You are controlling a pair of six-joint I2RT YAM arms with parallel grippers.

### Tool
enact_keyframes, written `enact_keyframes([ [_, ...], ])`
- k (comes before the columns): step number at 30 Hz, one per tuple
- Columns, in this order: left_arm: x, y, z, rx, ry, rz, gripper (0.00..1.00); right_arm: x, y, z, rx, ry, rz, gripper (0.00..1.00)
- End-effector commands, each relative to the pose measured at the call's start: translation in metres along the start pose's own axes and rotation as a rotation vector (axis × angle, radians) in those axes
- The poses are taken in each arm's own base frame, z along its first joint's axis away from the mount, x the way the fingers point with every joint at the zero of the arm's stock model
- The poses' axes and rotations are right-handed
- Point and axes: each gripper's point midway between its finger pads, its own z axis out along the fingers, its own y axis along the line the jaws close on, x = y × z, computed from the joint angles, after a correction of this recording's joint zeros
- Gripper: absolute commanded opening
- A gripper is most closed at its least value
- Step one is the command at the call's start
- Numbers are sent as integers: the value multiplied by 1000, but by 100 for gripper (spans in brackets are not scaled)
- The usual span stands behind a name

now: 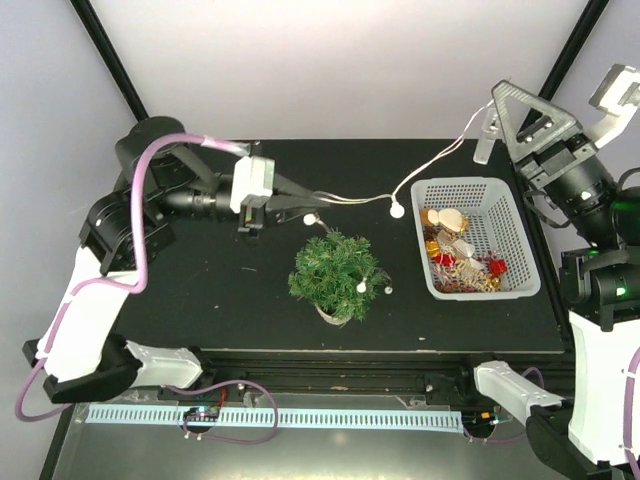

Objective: Decorate the small christmas tree

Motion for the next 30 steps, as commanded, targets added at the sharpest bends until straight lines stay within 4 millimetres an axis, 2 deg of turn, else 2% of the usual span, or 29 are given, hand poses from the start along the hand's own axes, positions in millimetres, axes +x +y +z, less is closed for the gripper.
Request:
enact_keyframes([
  [1, 9, -31, -19, 54, 37, 34, 2, 14, -15, -6, 41, 29, -17, 1],
  [5, 15, -45, -29, 63, 58, 51, 1, 24, -24, -11, 66, 46, -25, 1],
  [9, 10, -56, -42, 56, 53, 78, 2, 30, -31, -14, 80, 52, -28, 1],
  [16, 9, -61, -56, 2, 77, 132, 2, 40, -42, -17, 103, 71, -27, 1],
  [20, -4, -58, -65, -54, 67, 176, 1, 47, -49, -19, 112, 84, -21, 1],
  [26, -34, -64, -77, -70, 2, 214, 2, 44, -42, -21, 96, 75, -29, 1],
  [30, -39, -69, -80, -60, -14, 215, 1, 44, -40, -22, 94, 75, -34, 1],
])
